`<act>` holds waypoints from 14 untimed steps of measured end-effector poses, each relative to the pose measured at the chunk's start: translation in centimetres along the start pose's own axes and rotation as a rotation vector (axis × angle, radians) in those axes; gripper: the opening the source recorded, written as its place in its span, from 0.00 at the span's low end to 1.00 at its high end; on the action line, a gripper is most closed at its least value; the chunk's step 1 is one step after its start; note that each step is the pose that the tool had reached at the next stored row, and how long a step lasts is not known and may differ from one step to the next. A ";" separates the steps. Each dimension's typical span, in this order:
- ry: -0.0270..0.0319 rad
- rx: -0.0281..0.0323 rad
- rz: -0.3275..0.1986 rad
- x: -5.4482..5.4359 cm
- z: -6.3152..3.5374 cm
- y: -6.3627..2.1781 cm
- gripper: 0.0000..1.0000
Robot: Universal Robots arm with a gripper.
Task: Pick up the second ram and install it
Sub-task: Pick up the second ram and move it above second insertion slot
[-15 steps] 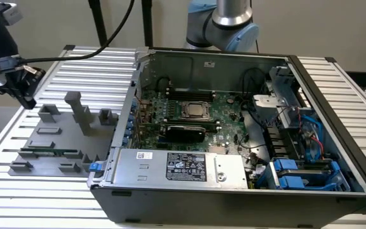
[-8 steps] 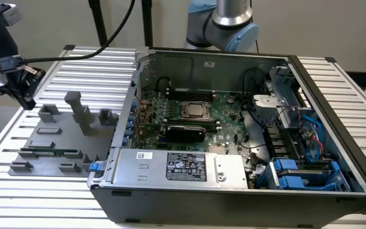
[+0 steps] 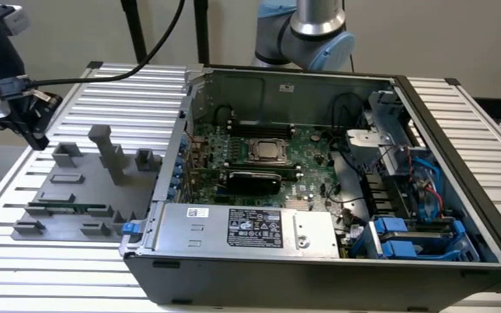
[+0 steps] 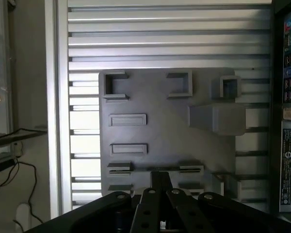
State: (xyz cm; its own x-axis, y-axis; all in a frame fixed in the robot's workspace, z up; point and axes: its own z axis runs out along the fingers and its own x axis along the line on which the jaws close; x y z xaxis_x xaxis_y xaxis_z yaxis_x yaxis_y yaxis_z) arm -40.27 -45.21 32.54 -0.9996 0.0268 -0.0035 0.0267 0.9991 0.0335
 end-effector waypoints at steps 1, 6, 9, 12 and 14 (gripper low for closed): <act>0.0000 -0.0001 0.000 0.0 0.00 0.00 0.00; 0.0023 -0.0002 -0.068 0.0 0.03 0.00 0.00; 0.0041 -0.0004 -0.122 0.0 0.07 0.00 0.00; 0.0058 -0.0006 -0.176 0.0 0.14 0.00 0.00; 0.0069 -0.0007 -0.212 0.0 0.20 0.00 0.00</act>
State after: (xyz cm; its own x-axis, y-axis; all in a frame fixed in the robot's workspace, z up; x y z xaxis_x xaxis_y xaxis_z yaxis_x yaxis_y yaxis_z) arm -40.25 -45.20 32.33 -0.9828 -0.1844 -0.0037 -0.1845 0.9823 0.0335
